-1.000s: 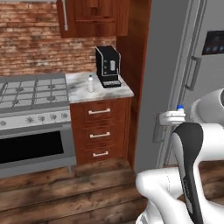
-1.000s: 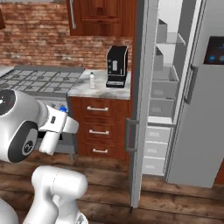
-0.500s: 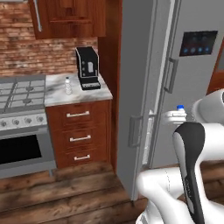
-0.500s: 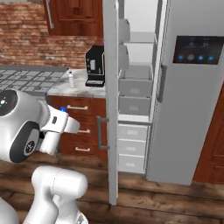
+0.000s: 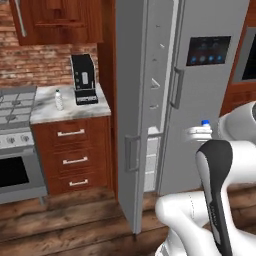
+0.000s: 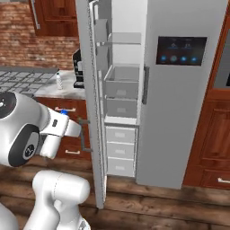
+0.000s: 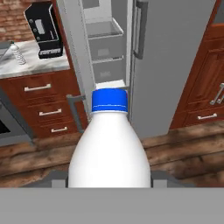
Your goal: Take the bottled waters from the counter and place them in the freezer to freeze. Close the freezer door after placing the bottles.
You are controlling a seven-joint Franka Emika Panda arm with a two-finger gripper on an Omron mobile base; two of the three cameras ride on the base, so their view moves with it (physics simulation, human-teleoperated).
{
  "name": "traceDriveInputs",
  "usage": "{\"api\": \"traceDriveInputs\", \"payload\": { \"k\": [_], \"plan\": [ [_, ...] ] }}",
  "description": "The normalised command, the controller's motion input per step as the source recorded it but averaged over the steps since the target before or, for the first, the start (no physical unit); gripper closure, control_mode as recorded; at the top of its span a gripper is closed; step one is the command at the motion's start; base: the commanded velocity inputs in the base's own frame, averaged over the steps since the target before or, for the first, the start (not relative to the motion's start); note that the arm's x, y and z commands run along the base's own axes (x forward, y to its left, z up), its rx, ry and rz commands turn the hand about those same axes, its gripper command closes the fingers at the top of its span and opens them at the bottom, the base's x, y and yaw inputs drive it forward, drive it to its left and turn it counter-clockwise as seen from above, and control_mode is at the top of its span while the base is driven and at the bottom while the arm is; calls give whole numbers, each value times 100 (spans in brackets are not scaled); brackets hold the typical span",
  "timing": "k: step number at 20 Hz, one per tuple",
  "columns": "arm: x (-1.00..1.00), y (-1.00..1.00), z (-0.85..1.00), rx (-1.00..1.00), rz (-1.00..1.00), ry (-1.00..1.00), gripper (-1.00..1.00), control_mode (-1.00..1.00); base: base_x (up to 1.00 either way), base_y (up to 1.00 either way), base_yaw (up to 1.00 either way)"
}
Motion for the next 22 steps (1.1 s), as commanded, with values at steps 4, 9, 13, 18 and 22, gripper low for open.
{"api": "traceDriveInputs", "payload": {
  "k": [4, 9, 13, 18, 22],
  "plan": [
    [0, 0, 0, 0, 0, 0, 100, 100, 24, -47, -12],
    [0, 0, 0, 0, 0, 0, 100, 100, 54, -18, -9],
    [0, 0, 0, 0, 0, 0, 100, 100, 84, -15, 0],
    [0, 0, 0, 0, 0, 0, 100, 100, 54, -33, 0],
    [0, 0, 0, 0, 0, 0, 100, 100, 0, -67, 5]
  ]
}}
